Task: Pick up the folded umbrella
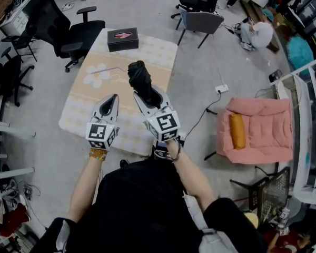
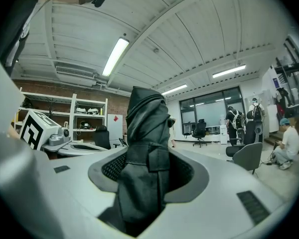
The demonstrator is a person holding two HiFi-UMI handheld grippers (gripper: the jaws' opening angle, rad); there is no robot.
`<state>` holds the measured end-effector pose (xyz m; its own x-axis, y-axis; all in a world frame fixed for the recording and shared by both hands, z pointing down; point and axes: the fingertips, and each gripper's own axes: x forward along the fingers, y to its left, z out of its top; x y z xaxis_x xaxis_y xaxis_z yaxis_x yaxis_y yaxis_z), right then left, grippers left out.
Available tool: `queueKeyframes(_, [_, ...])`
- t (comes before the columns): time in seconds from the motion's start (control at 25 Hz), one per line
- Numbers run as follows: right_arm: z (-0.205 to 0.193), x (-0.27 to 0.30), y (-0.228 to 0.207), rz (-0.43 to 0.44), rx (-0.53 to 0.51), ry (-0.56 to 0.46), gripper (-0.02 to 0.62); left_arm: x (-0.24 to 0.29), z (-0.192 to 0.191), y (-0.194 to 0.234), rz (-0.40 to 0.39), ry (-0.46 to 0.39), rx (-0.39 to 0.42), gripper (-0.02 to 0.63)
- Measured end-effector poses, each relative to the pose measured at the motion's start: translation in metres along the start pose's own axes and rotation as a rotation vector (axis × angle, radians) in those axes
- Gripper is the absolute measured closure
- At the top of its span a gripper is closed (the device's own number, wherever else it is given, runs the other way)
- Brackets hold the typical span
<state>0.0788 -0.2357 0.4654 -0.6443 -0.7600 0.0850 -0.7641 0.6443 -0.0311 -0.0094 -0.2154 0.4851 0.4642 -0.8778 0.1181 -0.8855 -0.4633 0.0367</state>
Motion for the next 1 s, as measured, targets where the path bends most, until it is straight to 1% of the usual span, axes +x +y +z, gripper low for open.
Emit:
queueKeyframes(0.24, [0.009,-0.006,-0.008,-0.026,-0.005,-0.014,0.383,0.003,0.002,-0.005,-0.009,-0.001,0.001,0.592])
queueKeyframes(0.6, [0.013,-0.010,-0.011,-0.035,-0.002,-0.034,0.383,0.005,0.005,-0.010,-0.020,-0.002,0.002,0.592])
queueKeyframes(1.0, [0.014,-0.016,-0.013,-0.044,-0.013,-0.017,0.383,0.002,0.003,-0.013,-0.020,-0.003,-0.002,0.592])
